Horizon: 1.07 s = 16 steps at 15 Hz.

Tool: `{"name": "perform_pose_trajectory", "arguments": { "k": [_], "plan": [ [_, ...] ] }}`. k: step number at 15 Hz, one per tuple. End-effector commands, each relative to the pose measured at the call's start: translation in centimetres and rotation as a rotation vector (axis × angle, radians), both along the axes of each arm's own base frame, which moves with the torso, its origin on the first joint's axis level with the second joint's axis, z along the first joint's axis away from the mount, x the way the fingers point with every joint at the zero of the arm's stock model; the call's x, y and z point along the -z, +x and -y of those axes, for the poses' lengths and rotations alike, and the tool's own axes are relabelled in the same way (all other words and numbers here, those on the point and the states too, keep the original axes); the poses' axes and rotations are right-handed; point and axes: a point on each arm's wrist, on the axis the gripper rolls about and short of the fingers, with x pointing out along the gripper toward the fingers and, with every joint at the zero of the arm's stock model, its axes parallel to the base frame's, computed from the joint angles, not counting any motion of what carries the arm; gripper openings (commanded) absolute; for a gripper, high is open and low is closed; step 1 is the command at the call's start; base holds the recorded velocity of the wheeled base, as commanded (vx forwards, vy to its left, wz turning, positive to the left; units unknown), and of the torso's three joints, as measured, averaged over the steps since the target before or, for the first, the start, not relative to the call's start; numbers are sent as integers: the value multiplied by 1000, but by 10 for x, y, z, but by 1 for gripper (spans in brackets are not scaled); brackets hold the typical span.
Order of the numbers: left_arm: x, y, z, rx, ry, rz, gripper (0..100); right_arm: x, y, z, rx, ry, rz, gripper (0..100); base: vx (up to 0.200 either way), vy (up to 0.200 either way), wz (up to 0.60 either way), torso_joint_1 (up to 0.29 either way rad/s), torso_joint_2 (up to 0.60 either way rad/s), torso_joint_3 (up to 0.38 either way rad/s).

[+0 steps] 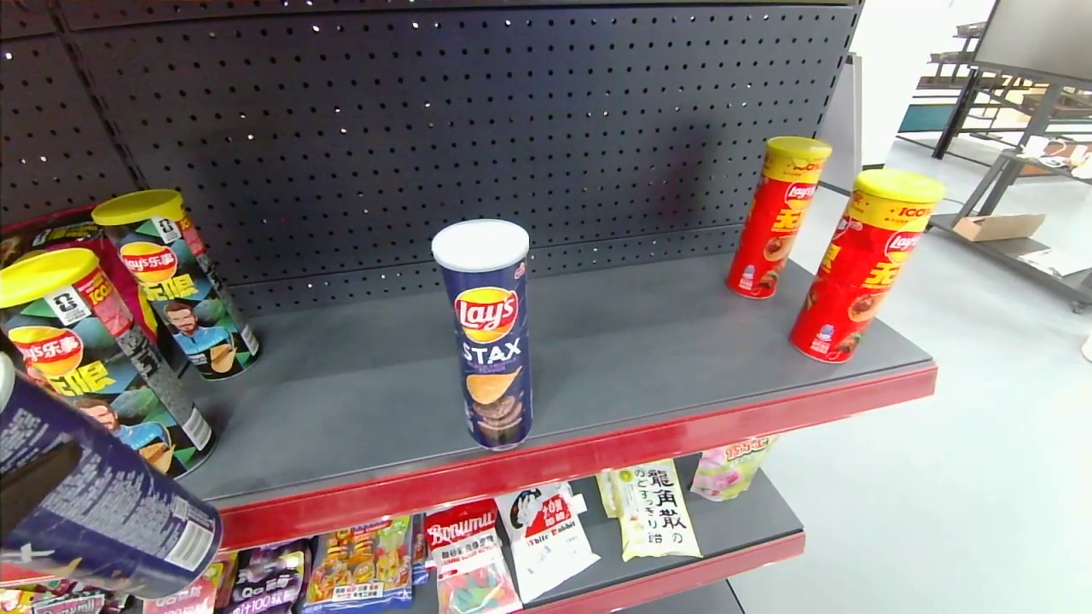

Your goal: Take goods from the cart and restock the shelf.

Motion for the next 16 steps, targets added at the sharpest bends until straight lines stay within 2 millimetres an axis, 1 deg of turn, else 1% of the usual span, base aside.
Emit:
{"name": "perform_pose_trajectory", "arguments": {
  "k": [1,4,5,6,7,8,9,10,12,13,14,16],
  "plan": [
    [-4,18,2,1,-12,-31,0,0,0,0,2,-4,-5,100,0,0,0,0,0,0],
    [-17,36,5,45,-30,-20,0,0,0,0,6,-52,-4,100,0,0,0,0,0,0],
    [-23,50,7,53,-31,-13,0,0,0,0,-2,-53,-4,100,0,0,0,0,0,0],
    [-25,57,9,61,-32,-8,0,0,0,0,0,-54,-4,100,0,0,0,0,0,0],
    [-25,75,11,71,-40,-3,0,0,0,0,0,-55,-4,100,0,0,0,0,0,0],
    [-25,86,14,81,-67,2,0,0,0,0,0,-56,-4,100,0,0,0,0,0,0],
    [-27,92,17,109,-91,7,0,0,0,0,0,-59,-4,100,0,0,0,0,0,0],
    [-31,110,24,128,-113,-6,0,0,0,0,-1,-68,-4,100,0,0,0,0,0,0],
    [-37,131,30,141,-111,-14,0,0,0,0,-1,-81,-4,100,0,0,0,0,0,0],
    [-38,142,37,165,-111,-28,0,0,0,0,-1,-82,-4,100,0,0,0,0,0,0],
    [-38,148,43,184,-110,-40,0,0,0,0,-1,-85,-4,100,0,0,0,0,0,0],
    [-34,169,50,202,-110,-70,0,0,0,0,-2,-96,-4,100,0,0,0,0,0,0]
  ]
}}
